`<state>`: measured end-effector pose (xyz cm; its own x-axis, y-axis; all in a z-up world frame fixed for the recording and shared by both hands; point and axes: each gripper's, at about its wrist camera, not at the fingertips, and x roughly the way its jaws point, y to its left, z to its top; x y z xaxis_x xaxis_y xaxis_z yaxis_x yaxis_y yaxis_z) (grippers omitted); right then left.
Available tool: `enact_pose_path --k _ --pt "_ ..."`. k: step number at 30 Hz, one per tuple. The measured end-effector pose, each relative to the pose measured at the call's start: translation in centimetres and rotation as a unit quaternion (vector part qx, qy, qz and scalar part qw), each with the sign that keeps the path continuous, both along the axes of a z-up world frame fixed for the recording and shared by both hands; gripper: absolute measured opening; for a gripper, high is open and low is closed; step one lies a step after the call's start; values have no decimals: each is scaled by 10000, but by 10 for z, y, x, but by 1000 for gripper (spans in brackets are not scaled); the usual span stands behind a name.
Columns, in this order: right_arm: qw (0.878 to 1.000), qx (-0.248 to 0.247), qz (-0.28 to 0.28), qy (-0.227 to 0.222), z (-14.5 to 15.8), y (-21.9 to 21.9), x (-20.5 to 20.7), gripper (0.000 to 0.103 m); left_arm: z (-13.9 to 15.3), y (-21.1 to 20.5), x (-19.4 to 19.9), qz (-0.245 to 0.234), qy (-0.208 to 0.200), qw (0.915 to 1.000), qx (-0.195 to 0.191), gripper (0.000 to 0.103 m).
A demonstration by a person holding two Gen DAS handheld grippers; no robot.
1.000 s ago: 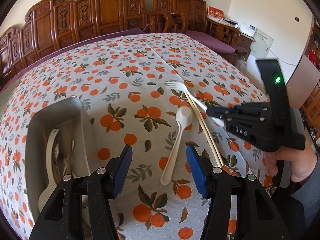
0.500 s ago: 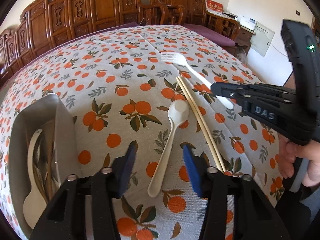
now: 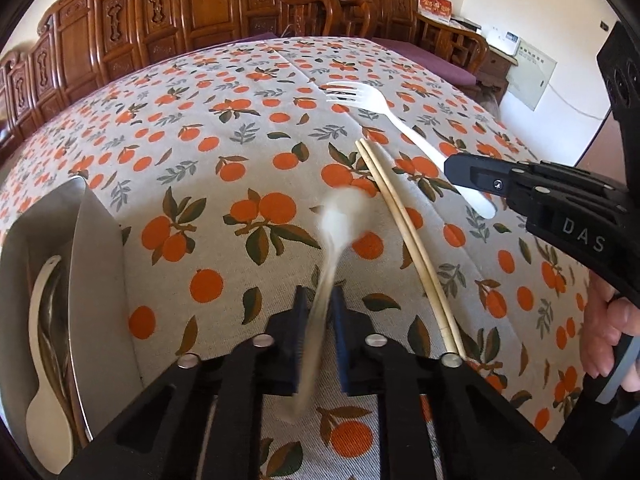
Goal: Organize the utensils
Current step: 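Grasp a white plastic fork with the right tool while the left grasps a white spoon, then lower the white plastic spoon into the grey tray and open the left tool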
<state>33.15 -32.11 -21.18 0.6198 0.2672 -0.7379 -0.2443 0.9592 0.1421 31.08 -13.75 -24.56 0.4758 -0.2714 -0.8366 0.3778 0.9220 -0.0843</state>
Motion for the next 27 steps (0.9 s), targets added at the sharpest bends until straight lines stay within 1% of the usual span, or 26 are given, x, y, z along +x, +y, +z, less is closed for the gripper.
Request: enact_pose_path --k 2,5,14,19,27 --pt "10000 -2 17 3 0 0 0 5 1 0 0 -13 61 10000 32 8" --pt "10000 -13 43 8 0 2 0 5 9 5 -3 -20 32 10000 -45 7" --pt "9999 33 159 -33 5 12 -3 5 38 24 -19 -23 -239 9996 -173 7" --pt "9995 115 285 -110 11 22 -7 5 59 40 -27 78 -423 9988 -252 7" --pt "9984 303 448 -186 23 37 -15 5 85 61 -44 203 -708 9972 -145 7"
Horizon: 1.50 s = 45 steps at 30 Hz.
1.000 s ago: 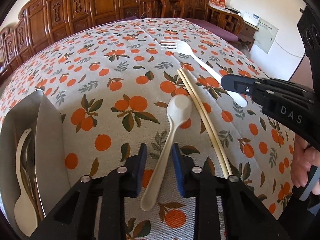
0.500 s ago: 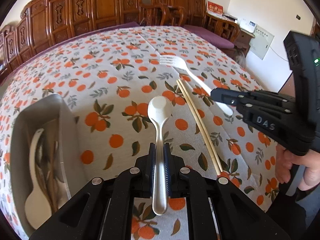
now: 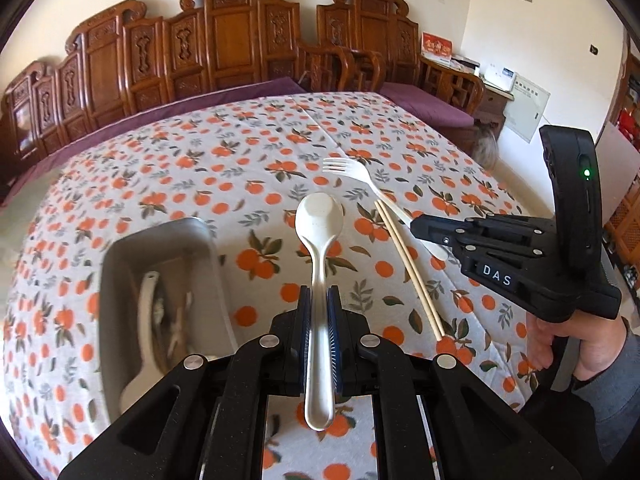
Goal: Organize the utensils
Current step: 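Lower the white plastic spoon into the grey tray and open the left tool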
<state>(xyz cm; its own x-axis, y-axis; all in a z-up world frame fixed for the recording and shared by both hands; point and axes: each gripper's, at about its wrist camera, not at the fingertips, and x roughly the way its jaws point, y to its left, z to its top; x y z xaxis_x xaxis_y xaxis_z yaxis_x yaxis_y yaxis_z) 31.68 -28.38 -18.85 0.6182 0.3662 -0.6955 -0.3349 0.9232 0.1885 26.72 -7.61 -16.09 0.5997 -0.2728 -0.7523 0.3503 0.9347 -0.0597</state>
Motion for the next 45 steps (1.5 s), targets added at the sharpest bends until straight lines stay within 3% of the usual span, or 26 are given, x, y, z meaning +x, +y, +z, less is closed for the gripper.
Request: enact_pose_path --k 8,16,26,45 --pt "9991 191 270 -262 26 18 -24 5 11 33 -17 356 -49 9993 45 7" --pt "9979 85 612 -184 27 46 -39 5 5 70 -21 779 85 9969 71 7" --pt "9948 25 1008 -111 23 75 -57 5 -29 101 3 1245 478 9909 195 7" --pt "9945 147 1025 165 15 83 -71 5 -57 95 33 1253 960 9873 185 8"
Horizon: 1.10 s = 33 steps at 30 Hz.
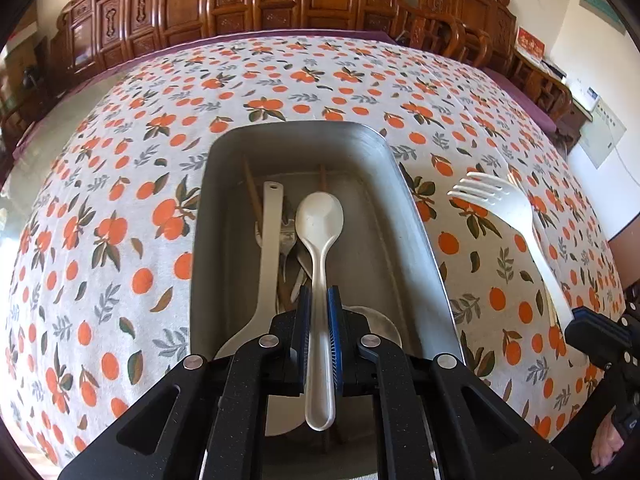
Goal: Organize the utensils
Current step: 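Lower the white plastic spoon into the grey tray and open the left tool, then lower the white plastic fork into the grey tray and open the right tool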
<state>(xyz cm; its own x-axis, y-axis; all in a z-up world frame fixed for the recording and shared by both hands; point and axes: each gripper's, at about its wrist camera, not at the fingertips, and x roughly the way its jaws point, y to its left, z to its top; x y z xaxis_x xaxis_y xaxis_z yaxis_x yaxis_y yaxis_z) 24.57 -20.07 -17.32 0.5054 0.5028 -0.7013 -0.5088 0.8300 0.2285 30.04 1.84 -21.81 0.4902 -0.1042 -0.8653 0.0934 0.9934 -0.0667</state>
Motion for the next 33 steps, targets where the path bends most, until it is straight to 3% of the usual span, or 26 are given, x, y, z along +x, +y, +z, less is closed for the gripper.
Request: enact_pose_path --k 4,7,28,33 --pt "10000 -42 -11 27 2 3 1 5 6 -1 -3 -67 -100 9999 64 10" --pt "10000 -45 -9 -7 6 6 2 5 17 5 -12 -22 -208 9998 -2 25" --pt "9998 -171 94 -67 33 64 9 5 84 54 -80 203 -858 9961 -26 33" --pt "9993 -325 160 2 27 86 21 5 93 59 -86 233 -923 9955 17 47"
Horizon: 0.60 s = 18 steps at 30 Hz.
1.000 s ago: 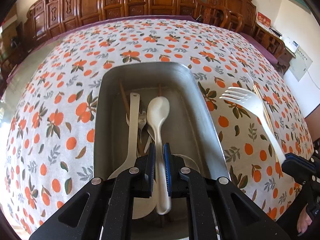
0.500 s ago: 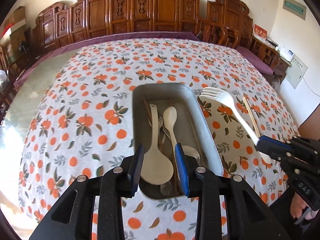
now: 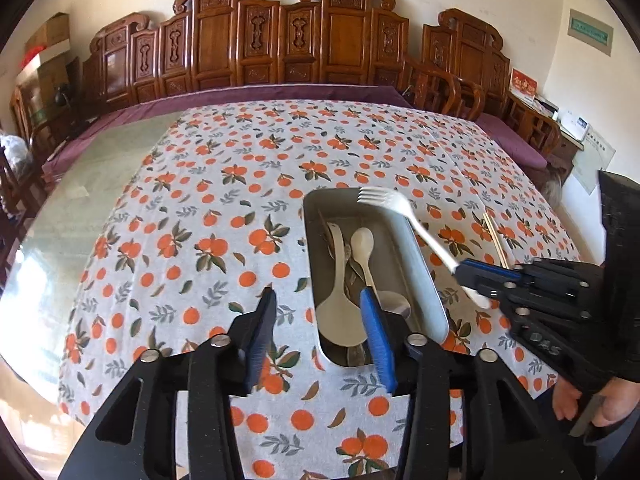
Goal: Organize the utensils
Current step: 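Lower the white plastic fork into the grey tray and open the right tool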
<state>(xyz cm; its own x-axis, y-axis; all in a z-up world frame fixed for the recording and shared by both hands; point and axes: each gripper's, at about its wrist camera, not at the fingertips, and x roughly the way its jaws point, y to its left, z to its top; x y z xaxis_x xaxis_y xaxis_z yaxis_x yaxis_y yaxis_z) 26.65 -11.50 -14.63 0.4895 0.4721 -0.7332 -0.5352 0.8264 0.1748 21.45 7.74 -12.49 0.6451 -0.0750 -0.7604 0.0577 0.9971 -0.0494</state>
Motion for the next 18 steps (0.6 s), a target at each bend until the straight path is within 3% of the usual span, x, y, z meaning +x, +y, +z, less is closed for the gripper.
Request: enact_pose_path --k 4,18 --pt "9999 -153 40 32 -11 15 9 5 6 1 -3 14 -79 10000 54 53" --pt "9986 -378 -232 287 -36 43 44 5 1 9 -9 92 -16 9999 73 53"
